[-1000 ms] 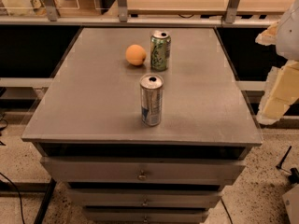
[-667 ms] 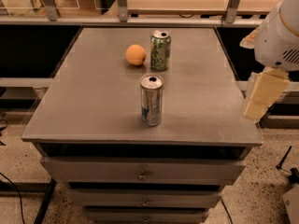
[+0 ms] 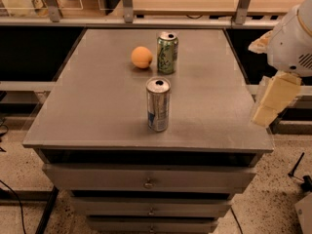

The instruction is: Knock redbull can over

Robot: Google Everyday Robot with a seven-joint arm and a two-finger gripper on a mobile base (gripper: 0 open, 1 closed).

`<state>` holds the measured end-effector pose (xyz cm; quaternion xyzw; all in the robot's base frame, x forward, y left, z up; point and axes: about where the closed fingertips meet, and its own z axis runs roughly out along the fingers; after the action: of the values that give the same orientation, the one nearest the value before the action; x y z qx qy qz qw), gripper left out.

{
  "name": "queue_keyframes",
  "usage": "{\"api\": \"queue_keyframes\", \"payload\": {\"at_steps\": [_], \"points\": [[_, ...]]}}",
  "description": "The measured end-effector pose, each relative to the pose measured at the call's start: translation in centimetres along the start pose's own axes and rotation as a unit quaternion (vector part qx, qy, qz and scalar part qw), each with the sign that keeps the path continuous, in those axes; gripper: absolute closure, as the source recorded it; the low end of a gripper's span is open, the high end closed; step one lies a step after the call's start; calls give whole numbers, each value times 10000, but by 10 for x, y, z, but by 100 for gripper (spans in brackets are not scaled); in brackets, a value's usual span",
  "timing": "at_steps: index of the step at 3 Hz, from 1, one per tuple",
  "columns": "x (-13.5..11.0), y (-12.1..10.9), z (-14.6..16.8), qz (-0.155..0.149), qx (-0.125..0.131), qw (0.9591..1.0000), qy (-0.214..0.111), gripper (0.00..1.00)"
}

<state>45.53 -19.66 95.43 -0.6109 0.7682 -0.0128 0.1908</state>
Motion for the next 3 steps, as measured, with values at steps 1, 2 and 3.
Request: {"api": "queue_keyframes", "payload": {"at_steps": [1,2,3], "points": [[2,-3,37,55,-421,9944,-968,0],[-13,3,62,143,-737,9763,-2031,0],[-43,7,62,223,-1008,9447,-3112,0]]}}
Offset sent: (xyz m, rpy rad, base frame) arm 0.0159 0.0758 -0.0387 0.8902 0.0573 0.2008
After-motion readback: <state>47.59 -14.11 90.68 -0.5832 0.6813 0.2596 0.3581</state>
